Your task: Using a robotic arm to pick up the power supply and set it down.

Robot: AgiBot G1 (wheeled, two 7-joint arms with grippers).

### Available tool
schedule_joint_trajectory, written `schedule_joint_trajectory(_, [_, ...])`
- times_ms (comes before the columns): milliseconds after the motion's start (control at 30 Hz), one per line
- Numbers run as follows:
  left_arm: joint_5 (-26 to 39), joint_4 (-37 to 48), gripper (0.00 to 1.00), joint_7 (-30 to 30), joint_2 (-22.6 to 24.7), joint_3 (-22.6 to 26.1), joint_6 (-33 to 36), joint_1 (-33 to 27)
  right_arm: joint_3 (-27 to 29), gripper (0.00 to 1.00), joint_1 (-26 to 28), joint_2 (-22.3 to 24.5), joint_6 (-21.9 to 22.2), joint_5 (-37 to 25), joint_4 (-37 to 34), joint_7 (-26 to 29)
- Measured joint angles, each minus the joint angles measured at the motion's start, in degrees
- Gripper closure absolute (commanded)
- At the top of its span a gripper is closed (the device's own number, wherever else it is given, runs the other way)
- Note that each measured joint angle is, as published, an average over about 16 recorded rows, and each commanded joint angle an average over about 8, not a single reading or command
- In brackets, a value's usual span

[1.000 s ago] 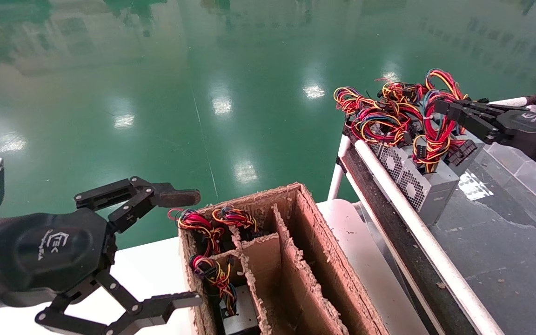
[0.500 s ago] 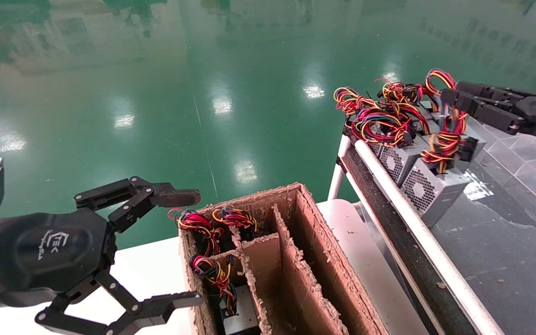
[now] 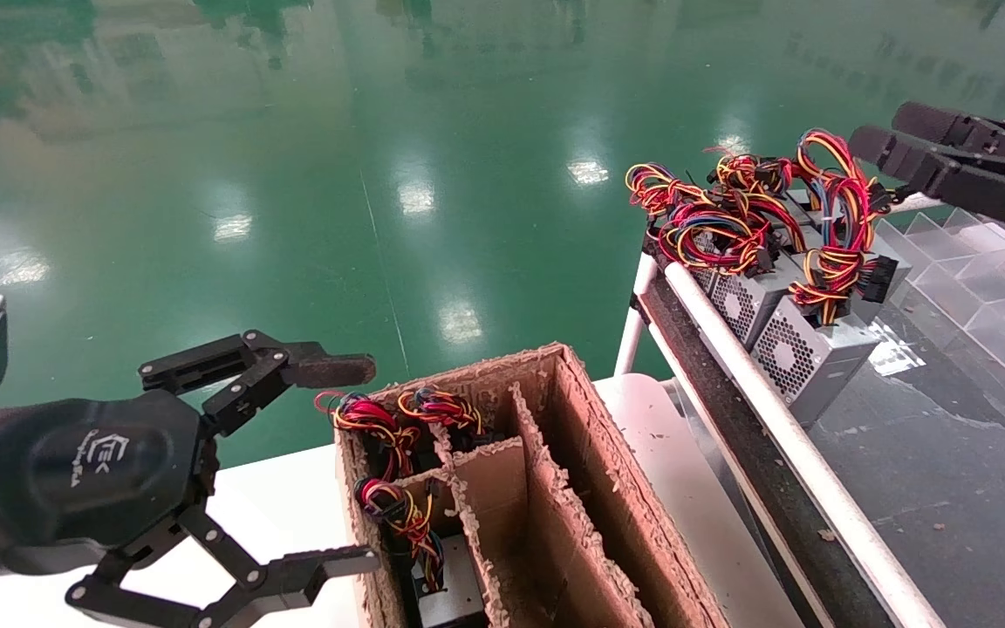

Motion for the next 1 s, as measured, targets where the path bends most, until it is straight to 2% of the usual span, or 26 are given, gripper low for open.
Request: schedule_joint_trajectory(1000, [-0.05, 0.03, 0.0, 0.05, -0.03, 0.09, -0.02, -0.03, 2.01, 0.0, -19.0, 3.87, 1.86, 8.35, 36.63, 6.88])
